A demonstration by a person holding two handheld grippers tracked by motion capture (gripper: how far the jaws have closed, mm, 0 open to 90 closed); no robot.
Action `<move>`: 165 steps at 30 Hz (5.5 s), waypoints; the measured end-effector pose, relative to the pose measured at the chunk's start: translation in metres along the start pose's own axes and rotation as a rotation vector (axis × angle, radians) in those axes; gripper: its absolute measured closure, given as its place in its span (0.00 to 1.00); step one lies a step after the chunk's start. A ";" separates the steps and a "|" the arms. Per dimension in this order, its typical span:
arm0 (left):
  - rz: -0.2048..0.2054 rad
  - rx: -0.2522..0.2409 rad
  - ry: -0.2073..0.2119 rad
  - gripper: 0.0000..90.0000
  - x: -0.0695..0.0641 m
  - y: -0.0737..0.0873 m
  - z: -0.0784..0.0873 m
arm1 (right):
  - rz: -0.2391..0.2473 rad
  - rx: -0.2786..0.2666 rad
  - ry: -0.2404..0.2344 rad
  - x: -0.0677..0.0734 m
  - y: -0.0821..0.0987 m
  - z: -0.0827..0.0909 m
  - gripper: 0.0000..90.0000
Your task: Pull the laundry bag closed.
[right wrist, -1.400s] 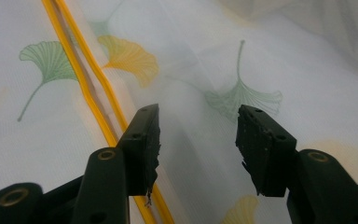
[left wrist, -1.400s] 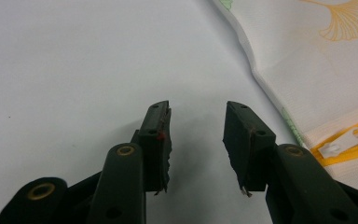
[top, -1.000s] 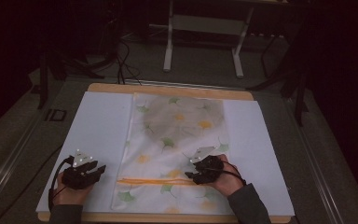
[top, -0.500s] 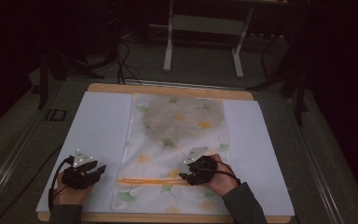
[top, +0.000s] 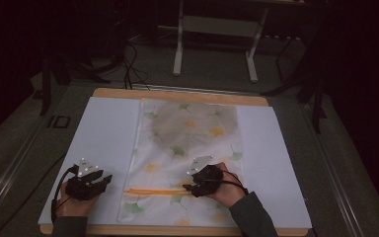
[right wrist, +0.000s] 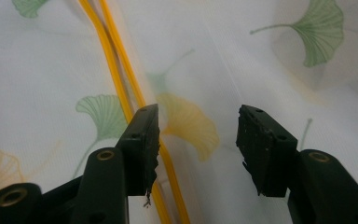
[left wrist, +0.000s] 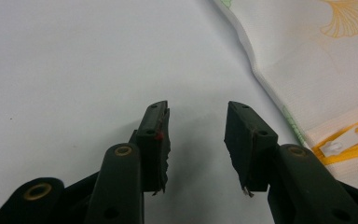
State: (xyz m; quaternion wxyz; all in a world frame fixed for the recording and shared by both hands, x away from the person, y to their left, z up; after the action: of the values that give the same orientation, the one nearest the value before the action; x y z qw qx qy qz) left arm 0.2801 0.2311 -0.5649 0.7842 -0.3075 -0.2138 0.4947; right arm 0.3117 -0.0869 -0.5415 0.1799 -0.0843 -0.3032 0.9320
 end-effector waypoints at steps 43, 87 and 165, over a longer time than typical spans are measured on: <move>0.003 -0.003 -0.006 0.65 0.001 0.000 0.001 | 0.089 -0.023 -0.085 0.037 -0.044 -0.028 0.54; 0.000 0.006 -0.014 0.64 0.003 0.000 0.002 | 0.202 -0.026 -0.135 0.060 -0.089 -0.054 0.68; 0.001 0.008 -0.019 0.64 0.006 0.001 0.003 | 0.238 0.083 -0.233 0.086 -0.111 -0.113 0.93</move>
State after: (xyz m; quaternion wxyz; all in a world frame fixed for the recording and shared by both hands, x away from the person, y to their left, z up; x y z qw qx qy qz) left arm 0.2802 0.2373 -0.5629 0.7831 -0.3000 -0.2193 0.4987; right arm 0.2945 0.0902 -0.5703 0.0355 -0.0036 -0.2710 0.9619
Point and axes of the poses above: each handheld gripper's, and its own axes: z roughly backward along the jaws, y roughly out of its underside, x roughly to its left, the point moved 6 cm from there along -z, roughly forward along the jaws, and after that the axes turned 3 degrees about -z, right-handed, at the moved point
